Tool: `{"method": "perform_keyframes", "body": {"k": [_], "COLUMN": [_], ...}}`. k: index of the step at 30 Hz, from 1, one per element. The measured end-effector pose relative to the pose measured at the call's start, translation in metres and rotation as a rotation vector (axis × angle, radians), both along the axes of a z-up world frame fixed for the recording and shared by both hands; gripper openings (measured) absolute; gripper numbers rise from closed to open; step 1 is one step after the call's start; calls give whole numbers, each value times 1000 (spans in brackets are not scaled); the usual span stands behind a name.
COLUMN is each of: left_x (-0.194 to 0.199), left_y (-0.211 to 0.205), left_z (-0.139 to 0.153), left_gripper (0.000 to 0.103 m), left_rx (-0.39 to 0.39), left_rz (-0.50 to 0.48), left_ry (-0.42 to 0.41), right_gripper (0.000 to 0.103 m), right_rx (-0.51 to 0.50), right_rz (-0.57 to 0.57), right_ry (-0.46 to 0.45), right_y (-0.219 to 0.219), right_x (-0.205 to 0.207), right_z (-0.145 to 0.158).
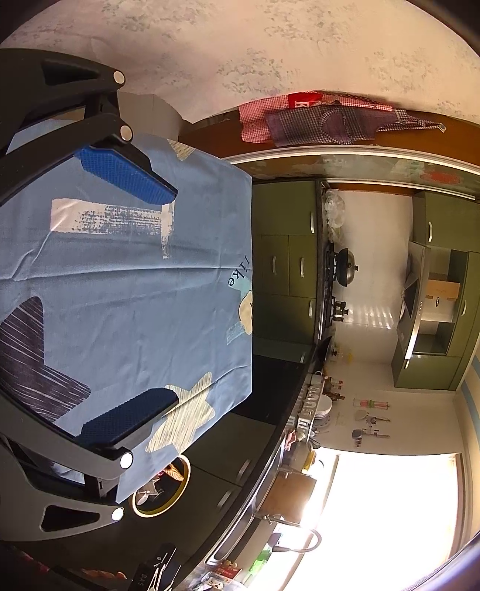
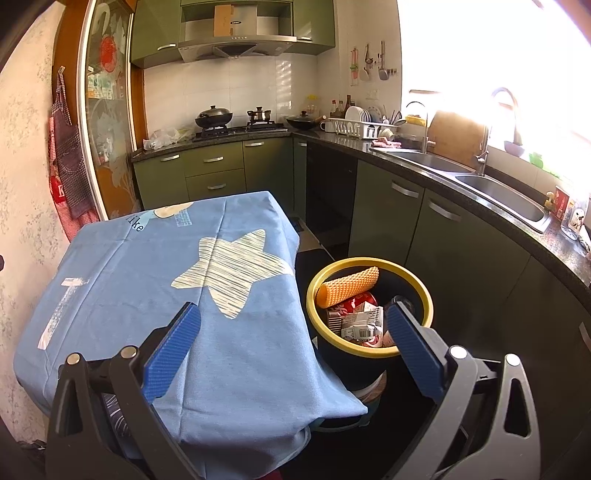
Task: Collect trash
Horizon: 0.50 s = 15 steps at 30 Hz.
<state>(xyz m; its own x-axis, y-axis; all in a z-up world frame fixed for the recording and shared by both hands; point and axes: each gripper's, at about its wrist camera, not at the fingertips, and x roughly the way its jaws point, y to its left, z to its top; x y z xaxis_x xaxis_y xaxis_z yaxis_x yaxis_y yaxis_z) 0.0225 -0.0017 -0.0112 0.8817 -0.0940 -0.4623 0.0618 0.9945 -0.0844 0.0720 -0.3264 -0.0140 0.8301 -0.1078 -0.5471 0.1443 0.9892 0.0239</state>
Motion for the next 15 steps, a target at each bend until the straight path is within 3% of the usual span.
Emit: {"method": "perform_keyframes", "body": {"k": [15], "left_x": [1], "left_y": [-1], "left_z": [2], "left_gripper": [98], "left_rx": [0], "left_rz": [-7], "left_ry": [-6], "right_gripper": [96], "right_rx": [4], "right_rz": [-1], "right_ry": [-2], "right_y": [-3], "right_x": [1], "right_z": [0]}}
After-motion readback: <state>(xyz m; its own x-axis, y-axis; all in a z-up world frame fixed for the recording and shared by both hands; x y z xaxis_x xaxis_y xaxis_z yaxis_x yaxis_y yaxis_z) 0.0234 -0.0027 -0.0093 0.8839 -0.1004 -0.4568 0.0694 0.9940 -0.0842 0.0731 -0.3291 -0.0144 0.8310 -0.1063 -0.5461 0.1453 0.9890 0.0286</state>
